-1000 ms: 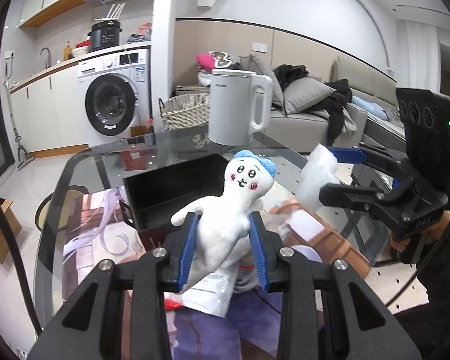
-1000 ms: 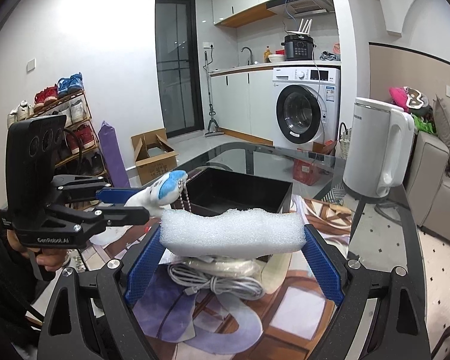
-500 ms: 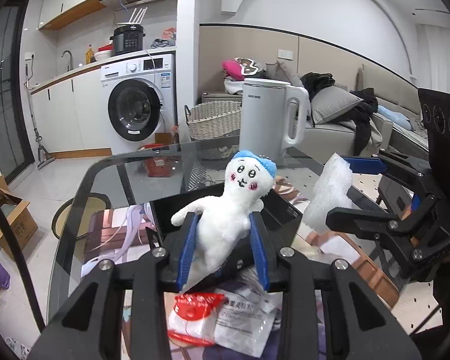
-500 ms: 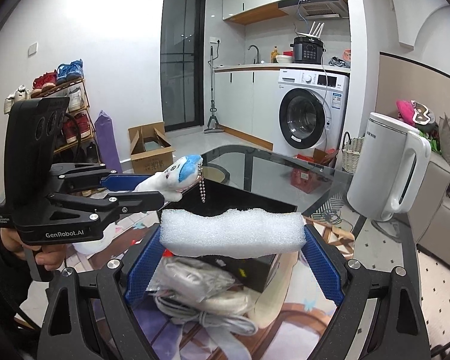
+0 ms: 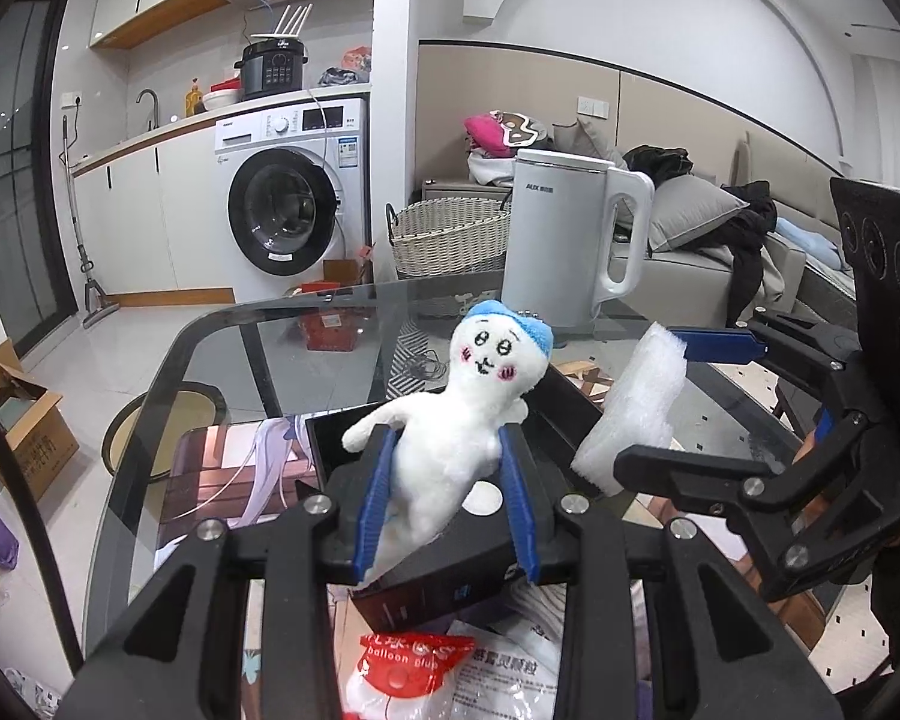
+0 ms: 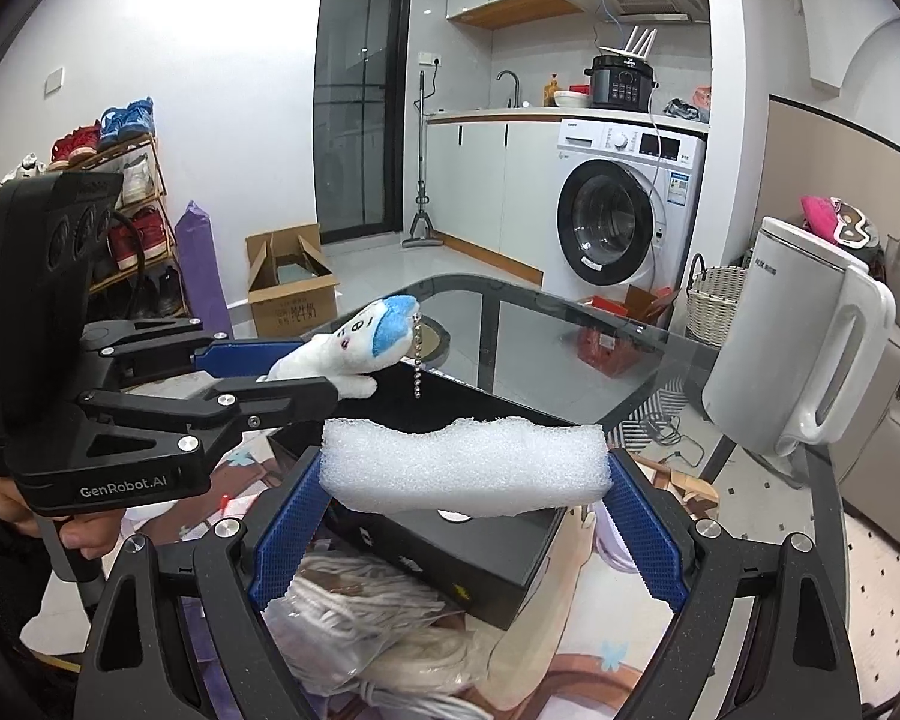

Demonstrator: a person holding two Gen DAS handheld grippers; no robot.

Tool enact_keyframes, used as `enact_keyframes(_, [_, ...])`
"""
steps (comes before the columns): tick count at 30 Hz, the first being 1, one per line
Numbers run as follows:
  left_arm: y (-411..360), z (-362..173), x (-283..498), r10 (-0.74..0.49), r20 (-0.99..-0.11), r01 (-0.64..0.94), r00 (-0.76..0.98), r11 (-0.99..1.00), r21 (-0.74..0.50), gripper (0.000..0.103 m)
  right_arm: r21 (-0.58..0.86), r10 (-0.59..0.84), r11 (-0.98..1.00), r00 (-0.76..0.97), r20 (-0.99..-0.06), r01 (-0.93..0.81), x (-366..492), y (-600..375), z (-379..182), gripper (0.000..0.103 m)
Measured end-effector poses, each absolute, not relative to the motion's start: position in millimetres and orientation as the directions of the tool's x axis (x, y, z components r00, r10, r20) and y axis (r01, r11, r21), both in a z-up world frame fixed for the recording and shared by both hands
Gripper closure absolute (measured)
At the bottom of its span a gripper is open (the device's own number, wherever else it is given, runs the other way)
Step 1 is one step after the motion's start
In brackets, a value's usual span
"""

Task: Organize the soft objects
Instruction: 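Lower doll and foam into the black box and open both grippers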

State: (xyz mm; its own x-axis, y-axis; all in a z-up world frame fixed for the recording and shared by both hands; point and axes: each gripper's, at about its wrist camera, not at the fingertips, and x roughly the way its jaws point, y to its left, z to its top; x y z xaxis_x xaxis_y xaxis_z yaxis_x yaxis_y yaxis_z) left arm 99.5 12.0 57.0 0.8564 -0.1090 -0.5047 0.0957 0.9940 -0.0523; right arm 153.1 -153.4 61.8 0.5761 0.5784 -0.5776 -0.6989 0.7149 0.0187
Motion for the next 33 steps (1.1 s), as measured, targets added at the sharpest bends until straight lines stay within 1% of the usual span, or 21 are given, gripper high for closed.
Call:
enact_keyframes(8, [11, 47, 114, -0.1, -0.526, 0.096, 0.844, 0.995, -0.034, 0.069, 0.008, 0.554, 0.716, 0.561, -0.615, -0.698, 174, -145, 46, 0.012])
enact_keyframes(23, [5, 37, 127, -0.094, -0.55, 0.108, 0.83, 0.994, -0.008, 0.069, -0.033, 0.534, 0.691, 0.541, -0.65, -0.722, 195, -126, 30, 0.012])
enact_keyframes(33, [7, 33, 133, -0.115, -0.557, 0.121, 0.822, 0.992, -0.026, 0.068, -0.044, 0.526, 0.682, 0.531, -0.665, -0.73, 201, -121, 23, 0.012])
